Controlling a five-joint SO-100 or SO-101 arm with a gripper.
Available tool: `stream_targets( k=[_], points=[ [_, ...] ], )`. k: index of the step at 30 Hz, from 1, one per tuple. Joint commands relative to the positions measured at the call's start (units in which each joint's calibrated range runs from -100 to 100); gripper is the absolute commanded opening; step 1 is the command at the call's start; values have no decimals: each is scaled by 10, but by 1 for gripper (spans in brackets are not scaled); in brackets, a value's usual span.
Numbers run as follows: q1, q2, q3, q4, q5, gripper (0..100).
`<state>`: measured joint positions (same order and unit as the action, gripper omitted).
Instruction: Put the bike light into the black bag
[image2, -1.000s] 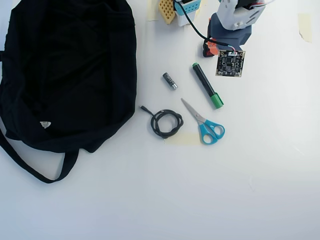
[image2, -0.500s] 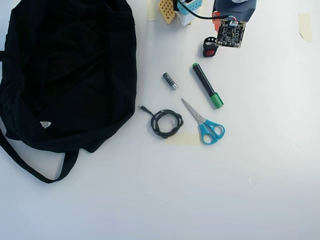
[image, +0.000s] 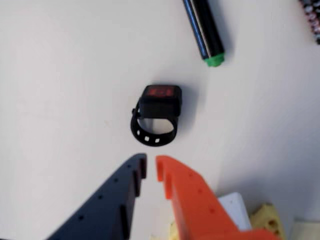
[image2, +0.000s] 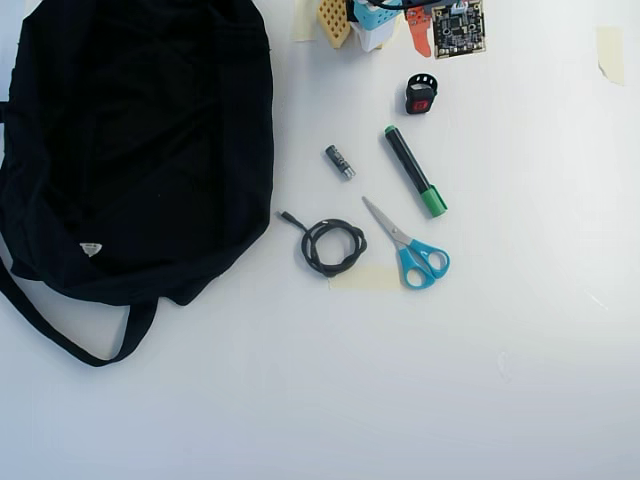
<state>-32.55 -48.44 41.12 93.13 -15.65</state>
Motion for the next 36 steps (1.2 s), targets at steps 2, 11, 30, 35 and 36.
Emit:
stream_targets(
  k=[2, 11, 30, 35, 36],
  points=[
    [3, -30, 52, -48, -1, 2],
    [5, -62, 133, -85, -3, 2],
    [-51, -61, 133, -140, 18, 2],
    [-74, -61, 133, -202, 20, 2],
    [-78, -61, 133, -209, 21, 2]
  ],
)
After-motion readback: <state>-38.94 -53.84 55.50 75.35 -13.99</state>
